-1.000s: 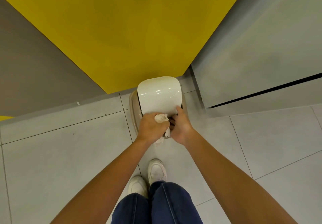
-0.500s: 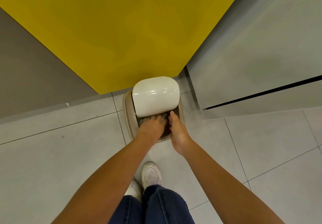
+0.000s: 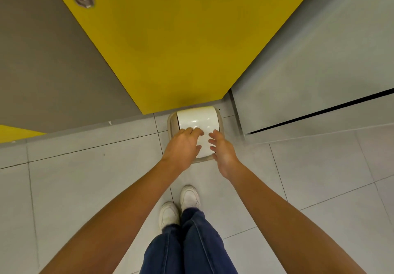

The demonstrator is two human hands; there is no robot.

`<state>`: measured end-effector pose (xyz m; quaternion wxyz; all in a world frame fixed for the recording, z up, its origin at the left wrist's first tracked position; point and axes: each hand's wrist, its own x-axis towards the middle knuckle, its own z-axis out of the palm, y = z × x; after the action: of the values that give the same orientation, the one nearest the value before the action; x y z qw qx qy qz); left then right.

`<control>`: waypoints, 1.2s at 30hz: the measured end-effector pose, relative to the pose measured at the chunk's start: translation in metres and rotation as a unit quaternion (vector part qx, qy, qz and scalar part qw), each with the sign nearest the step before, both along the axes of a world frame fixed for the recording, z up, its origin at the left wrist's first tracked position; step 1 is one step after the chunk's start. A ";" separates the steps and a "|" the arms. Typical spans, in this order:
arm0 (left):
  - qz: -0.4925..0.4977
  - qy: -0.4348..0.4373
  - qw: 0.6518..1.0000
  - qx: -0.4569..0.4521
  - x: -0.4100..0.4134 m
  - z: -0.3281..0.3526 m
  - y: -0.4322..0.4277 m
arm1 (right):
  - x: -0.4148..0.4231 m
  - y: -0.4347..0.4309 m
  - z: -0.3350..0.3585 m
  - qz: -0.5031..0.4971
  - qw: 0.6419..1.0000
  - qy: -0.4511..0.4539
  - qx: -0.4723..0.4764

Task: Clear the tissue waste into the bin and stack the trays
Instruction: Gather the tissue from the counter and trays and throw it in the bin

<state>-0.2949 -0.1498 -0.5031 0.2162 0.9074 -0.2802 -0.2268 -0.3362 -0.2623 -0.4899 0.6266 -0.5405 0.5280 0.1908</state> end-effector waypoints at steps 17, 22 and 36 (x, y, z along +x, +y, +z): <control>0.236 -0.039 0.957 -0.163 0.014 0.316 0.064 | 0.035 0.038 0.294 0.130 0.959 -0.212 -0.140; 0.261 -0.081 0.942 -0.193 0.030 0.381 0.077 | 0.060 0.050 0.357 0.174 0.931 -0.281 -0.153; 0.324 -0.157 0.899 -0.248 0.085 0.475 0.106 | 0.133 0.061 0.444 0.204 0.865 -0.412 -0.200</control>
<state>-0.2103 -0.0440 -0.0286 0.4493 0.8886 -0.0482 0.0785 -0.2031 -0.2009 -0.0455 0.6131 -0.7791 0.1261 -0.0353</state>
